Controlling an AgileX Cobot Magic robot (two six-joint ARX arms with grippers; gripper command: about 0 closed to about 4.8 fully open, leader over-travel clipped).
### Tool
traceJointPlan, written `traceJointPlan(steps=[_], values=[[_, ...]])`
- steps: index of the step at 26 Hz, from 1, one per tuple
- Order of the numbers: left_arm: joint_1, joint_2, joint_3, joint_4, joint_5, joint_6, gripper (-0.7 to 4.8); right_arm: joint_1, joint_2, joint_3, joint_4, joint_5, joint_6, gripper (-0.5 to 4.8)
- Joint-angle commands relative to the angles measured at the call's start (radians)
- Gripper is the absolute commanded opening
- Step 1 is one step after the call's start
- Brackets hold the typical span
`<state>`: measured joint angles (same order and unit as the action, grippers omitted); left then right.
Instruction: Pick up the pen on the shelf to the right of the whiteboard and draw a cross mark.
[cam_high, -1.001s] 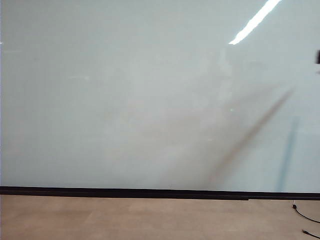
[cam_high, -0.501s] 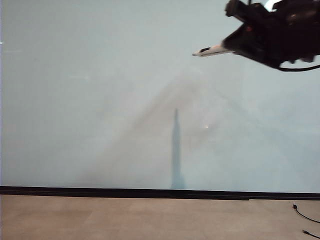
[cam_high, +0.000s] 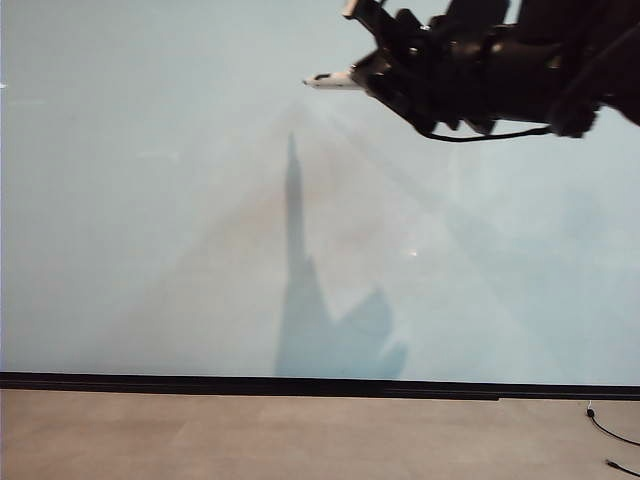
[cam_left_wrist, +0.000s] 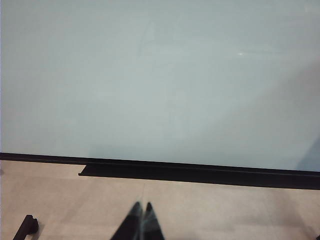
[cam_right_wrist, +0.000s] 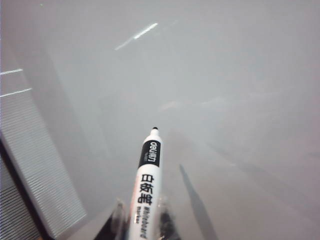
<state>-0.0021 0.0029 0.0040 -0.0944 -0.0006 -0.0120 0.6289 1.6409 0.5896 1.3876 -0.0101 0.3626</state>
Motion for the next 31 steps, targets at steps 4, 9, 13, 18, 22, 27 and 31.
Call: traceJointPlan(steps=[4,9,13,18,22,27,31], values=[[0.000,0.000,0.003,0.004,0.004,0.004,-0.04,0.008,0.018,0.056,-0.024,0.040,0.034,-0.06],[0.000,0.000,0.003,0.004,0.004,0.004,-0.04,0.008,0.018,0.096,-0.105,0.042,0.037,-0.06],[0.000,0.000,0.003,0.005,0.004,0.004,-0.04,0.008,0.018,0.114,-0.146,0.065,0.034,-0.06],[0.000,0.000,0.003,0.005,0.004,0.004,-0.04,0.008,0.018,0.112,-0.154,0.124,0.034,-0.06],[0.000,0.000,0.003,0.005,0.004,0.004,-0.04,0.008,0.017,0.106,-0.158,0.139,0.029,-0.06],[0.000,0.000,0.003,0.005,0.004,0.004,-0.04,0.008,0.017,0.067,-0.150,0.176,0.029,-0.06],[0.000,0.000,0.003,0.005,0.004,0.004,-0.04,0.005,0.016,0.029,-0.124,0.220,0.029,-0.06]])
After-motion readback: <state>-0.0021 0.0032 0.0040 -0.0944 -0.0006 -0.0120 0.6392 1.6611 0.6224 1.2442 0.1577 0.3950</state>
